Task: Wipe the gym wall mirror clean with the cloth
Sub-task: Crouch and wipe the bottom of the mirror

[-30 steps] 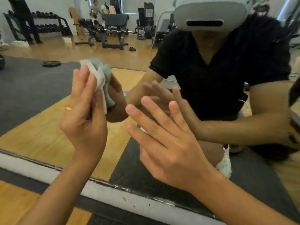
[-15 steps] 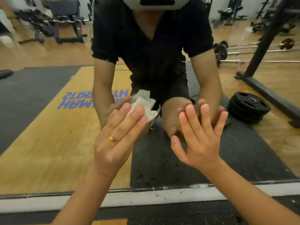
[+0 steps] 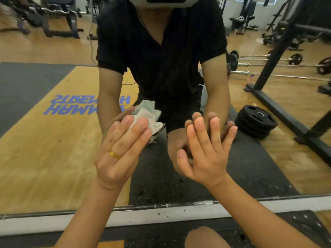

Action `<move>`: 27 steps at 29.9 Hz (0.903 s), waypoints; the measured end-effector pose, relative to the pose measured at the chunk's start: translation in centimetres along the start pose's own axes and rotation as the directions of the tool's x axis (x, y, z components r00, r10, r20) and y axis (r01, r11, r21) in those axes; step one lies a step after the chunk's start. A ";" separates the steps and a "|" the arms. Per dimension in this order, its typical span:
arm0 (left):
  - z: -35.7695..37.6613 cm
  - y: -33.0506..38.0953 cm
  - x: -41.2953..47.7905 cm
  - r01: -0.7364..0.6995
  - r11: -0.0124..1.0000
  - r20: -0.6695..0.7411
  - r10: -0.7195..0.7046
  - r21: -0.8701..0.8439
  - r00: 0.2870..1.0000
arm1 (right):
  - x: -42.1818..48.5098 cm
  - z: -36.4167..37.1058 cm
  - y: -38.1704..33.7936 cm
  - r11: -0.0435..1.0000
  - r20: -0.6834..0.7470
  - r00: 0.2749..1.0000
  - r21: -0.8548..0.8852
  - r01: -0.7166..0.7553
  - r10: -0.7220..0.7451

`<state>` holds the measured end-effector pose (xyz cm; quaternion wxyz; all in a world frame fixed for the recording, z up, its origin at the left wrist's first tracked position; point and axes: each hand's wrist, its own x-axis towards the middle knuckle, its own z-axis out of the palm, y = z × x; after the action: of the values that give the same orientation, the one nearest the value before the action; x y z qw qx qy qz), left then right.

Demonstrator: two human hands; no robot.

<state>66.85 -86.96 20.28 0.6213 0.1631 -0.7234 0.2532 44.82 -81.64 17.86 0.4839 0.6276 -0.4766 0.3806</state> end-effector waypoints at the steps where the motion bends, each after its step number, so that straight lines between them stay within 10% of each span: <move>1: -0.1 0.5 -0.1 0.016 0.999 -0.025 -0.015 0.047 1.000 | -0.1 -0.1 -0.1 1.000 0.006 1.000 0.009 -0.006 0.006; 8: -1.8 1.6 3.7 -0.159 0.982 0.251 0.129 0.103 0.959 | -0.1 -0.2 0.3 1.000 0.014 1.000 0.012 -0.004 0.004; 15: -1.1 0.9 3.1 0.368 0.925 -0.183 -0.347 0.095 0.920 | -0.3 0.2 0.3 1.000 -0.035 0.999 0.016 -0.009 0.009; 22: -0.4 2.2 3.6 0.022 0.994 0.072 -0.030 0.107 0.997 | -0.4 0.1 0.4 1.000 -0.028 1.000 0.020 0.001 0.000; 27: -3.7 -0.9 3.1 0.280 0.936 -0.097 -0.265 0.213 0.959 | -0.3 0.2 0.2 1.000 -0.040 0.999 0.019 -0.021 0.022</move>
<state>69.84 -85.33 23.86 0.6517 0.3224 -0.6395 0.2499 44.52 -81.80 17.53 0.4833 0.6192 -0.4700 0.4026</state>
